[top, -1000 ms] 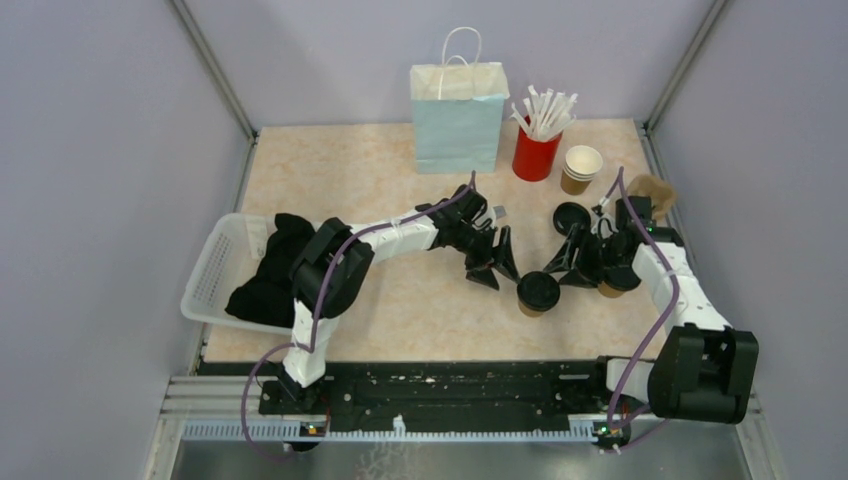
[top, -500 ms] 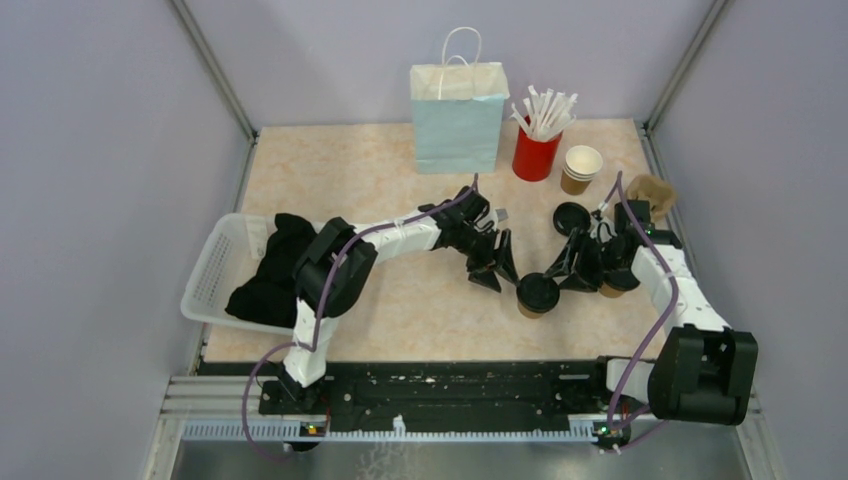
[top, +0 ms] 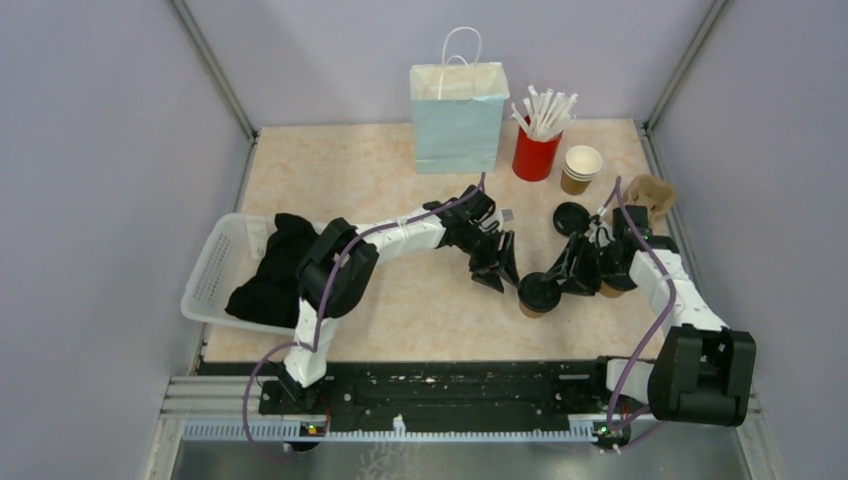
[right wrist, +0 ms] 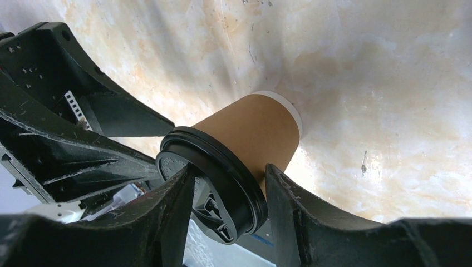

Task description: Pack the takeout coffee

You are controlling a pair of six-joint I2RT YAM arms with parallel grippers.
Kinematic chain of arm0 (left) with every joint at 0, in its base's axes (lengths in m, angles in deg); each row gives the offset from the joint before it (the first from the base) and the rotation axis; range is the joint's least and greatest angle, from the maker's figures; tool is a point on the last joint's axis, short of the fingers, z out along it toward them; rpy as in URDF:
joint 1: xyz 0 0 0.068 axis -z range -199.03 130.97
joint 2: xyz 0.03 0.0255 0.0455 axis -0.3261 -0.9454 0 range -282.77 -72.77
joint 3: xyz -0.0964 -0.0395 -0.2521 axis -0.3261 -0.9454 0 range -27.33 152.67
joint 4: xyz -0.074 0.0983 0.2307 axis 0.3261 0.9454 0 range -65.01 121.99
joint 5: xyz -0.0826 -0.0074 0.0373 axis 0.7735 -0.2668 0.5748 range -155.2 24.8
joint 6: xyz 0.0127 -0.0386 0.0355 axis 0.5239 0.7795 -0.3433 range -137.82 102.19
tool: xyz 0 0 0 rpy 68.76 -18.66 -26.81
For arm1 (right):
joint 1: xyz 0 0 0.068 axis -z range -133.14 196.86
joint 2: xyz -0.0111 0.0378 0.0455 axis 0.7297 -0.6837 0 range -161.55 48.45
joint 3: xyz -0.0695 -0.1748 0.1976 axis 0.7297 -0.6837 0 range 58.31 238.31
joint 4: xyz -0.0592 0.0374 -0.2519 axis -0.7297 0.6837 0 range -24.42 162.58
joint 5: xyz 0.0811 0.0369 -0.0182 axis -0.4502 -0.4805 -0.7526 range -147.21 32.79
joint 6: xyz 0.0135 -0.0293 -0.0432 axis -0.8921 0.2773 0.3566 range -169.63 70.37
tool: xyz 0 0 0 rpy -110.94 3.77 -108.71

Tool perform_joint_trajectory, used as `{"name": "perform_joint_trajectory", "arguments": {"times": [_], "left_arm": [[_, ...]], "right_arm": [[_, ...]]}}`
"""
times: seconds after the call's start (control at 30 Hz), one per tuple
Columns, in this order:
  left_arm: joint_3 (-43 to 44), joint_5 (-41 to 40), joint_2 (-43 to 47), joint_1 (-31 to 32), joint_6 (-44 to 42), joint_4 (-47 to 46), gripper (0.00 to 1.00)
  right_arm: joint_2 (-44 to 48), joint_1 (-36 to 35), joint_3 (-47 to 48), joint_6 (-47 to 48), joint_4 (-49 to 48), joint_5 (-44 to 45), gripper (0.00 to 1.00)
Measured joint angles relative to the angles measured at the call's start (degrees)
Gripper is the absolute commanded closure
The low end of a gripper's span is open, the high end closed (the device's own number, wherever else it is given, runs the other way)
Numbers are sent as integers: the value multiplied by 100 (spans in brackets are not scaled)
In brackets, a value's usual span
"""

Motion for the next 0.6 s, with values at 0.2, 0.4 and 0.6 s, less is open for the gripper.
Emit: {"name": "perform_joint_trajectory", "arguments": {"times": [0.2,0.4,0.6], "left_arm": [[323,-227,-55,46,-201,426,33],[831,-426,-192,72,-284,675,23],[898,-463,-168,55,-297,710,17]], "right_arm": [[48,0,26,-31,20,28,49],[111,0,308,-17,315,295,42],[323,-4,588,-20,509,435,35]]}}
